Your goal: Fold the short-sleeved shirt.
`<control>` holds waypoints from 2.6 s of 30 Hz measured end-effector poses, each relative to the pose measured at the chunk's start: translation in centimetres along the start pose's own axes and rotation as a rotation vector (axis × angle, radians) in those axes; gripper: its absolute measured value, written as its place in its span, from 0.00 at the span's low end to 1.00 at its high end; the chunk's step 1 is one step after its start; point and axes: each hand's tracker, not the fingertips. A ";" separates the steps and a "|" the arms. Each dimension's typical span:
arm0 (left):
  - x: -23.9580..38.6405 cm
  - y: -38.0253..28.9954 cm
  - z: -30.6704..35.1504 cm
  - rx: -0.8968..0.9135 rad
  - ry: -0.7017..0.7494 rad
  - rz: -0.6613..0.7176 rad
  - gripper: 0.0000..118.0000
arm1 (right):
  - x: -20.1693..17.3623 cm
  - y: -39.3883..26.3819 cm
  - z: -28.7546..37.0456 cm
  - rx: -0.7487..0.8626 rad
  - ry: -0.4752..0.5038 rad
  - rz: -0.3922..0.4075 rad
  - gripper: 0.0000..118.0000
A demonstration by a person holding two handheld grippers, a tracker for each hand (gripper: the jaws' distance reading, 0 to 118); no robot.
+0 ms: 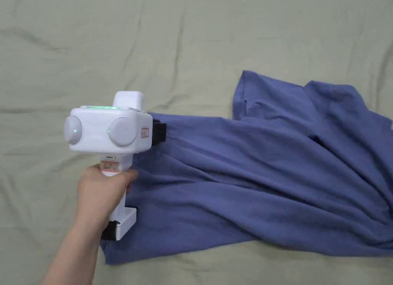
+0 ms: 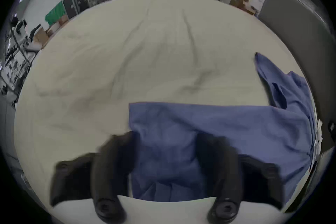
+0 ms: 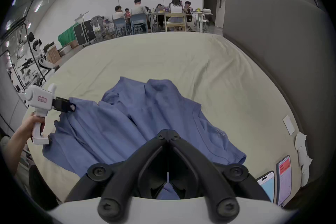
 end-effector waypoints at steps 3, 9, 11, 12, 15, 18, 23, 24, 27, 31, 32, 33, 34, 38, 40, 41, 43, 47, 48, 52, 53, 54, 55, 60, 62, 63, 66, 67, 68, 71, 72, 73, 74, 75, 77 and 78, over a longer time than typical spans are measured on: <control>1.6 -0.1 1.0 -0.028 -0.003 -0.028 0.02 | -0.3 -0.6 -1.2 -0.027 0.019 -0.007 0.02; 1.3 -0.4 3.8 0.034 -0.127 0.078 0.02 | -0.6 0.5 -2.4 -0.050 0.050 -0.003 0.02; 0.8 -0.7 5.9 0.087 -0.162 0.125 0.02 | -0.2 2.6 -3.1 -0.041 0.057 -0.023 0.06; 0.8 -0.9 6.9 0.099 -0.185 0.133 0.02 | 0.1 4.1 -3.8 -0.060 0.043 -0.044 0.48; 1.0 -1.4 8.5 0.122 -0.170 0.139 0.02 | 1.8 7.6 -7.6 -0.120 0.168 -0.130 1.00; 1.0 -1.8 8.7 0.135 -0.180 0.184 0.02 | 1.9 10.7 -13.6 -0.277 0.083 -0.041 1.00; 1.0 -2.0 7.2 0.102 -0.181 0.219 0.02 | -0.3 10.7 -22.3 -0.406 -0.034 0.180 0.83; 0.9 -2.1 7.1 0.099 -0.179 0.224 0.02 | -0.7 10.4 -22.9 -0.414 -0.022 0.212 0.50; 0.4 -2.2 6.7 0.098 -0.183 0.236 0.02 | -2.0 10.2 -22.0 -0.383 -0.003 0.216 0.06; -0.2 -2.2 6.8 0.105 -0.177 0.245 0.02 | -2.4 10.1 -19.1 -0.273 0.023 0.266 0.05; -0.3 -2.1 7.0 0.112 -0.188 0.255 0.02 | -2.3 10.0 -18.2 -0.238 0.022 0.246 0.05; -0.5 -2.0 7.3 0.119 -0.200 0.268 0.02 | -2.1 10.0 -17.2 -0.206 0.020 0.222 0.05; -0.7 -1.8 7.7 0.125 -0.217 0.278 0.02 | -1.7 10.3 -15.9 -0.170 0.030 0.184 0.05; -0.9 -0.6 11.0 0.204 -0.244 0.263 0.02 | -0.2 11.1 -10.5 -0.057 0.060 0.081 0.05; -0.9 0.2 13.5 0.267 -0.263 0.257 0.02 | 0.3 11.8 -7.4 0.008 0.059 0.047 0.05; -1.0 0.8 14.8 0.293 -0.269 0.247 0.02 | 0.6 12.3 -6.0 0.031 0.065 0.027 0.05; -1.0 2.2 17.8 0.354 -0.258 0.211 0.02 | 1.3 13.6 -2.8 0.101 0.062 0.006 0.05; -1.2 6.5 24.4 0.489 -0.237 0.141 0.02 | 2.2 17.6 3.2 0.233 0.046 -0.016 0.05; -1.3 7.6 26.0 0.527 -0.236 0.122 0.02 | 2.4 18.9 4.5 0.264 0.054 -0.036 0.05; -2.5 12.9 32.6 0.660 -0.168 0.054 0.02 | 2.4 24.8 9.8 0.393 0.054 -0.032 0.05; -3.0 14.4 34.1 0.690 -0.156 0.049 0.02 | 2.2 26.5 10.9 0.424 0.045 -0.027 0.05; -3.4 15.8 35.4 0.712 -0.139 0.042 0.02 | 2.1 28.1 11.9 0.449 0.040 -0.021 0.05; -3.9 17.5 36.7 0.733 -0.117 0.037 0.02 | 1.9 29.9 12.8 0.477 0.040 -0.018 0.05; -6.2 25.9 41.3 0.829 0.016 0.031 0.02 | 1.0 39.6 15.4 0.545 0.034 -0.045 0.05; -7.0 28.9 41.7 0.839 0.077 0.040 0.02 | 1.1 43.3 14.1 0.555 0.000 -0.050 0.05; -7.3 30.1 41.5 0.848 0.098 0.042 0.02 | 1.0 44.8 13.6 0.553 -0.008 -0.053 0.05; -8.6 33.0 39.7 0.832 0.113 0.093 0.02 | 0.0 46.4 12.4 0.564 -0.020 -0.088 0.05; -9.1 33.6 38.6 0.815 0.111 0.126 0.02 | -0.2 46.8 11.5 0.559 -0.023 -0.097 0.05; -9.5 34.2 37.3 0.810 0.117 0.131 0.02 | -0.4 47.0 10.2 0.553 -0.028 -0.106 0.05; -10.5 35.0 32.3 0.766 0.149 0.149 0.02 | -0.3 46.9 5.5 0.500 -0.014 -0.154 0.05; -10.6 35.1 30.6 0.746 0.156 0.142 0.02 | -0.3 46.7 4.0 0.484 -0.003 -0.162 0.05; -10.7 34.9 28.5 0.705 0.170 0.119 0.02 | -0.3 46.1 2.1 0.464 0.000 -0.168 0.05; -10.6 34.4 26.1 0.678 0.173 0.120 0.02 | -0.4 45.2 0.2 0.442 -0.006 -0.172 0.05; -10.7 33.8 24.0 0.644 0.149 0.127 0.02 | -0.4 44.1 -1.7 0.419 -0.002 -0.171 0.05; -10.9 31.2 19.2 0.603 0.080 0.157 0.02 | -0.2 40.8 -5.7 0.365 0.015 -0.180 0.05; -11.0 29.8 17.1 0.593 0.053 0.165 0.02 | -0.1 39.1 -7.3 0.342 0.029 -0.189 0.05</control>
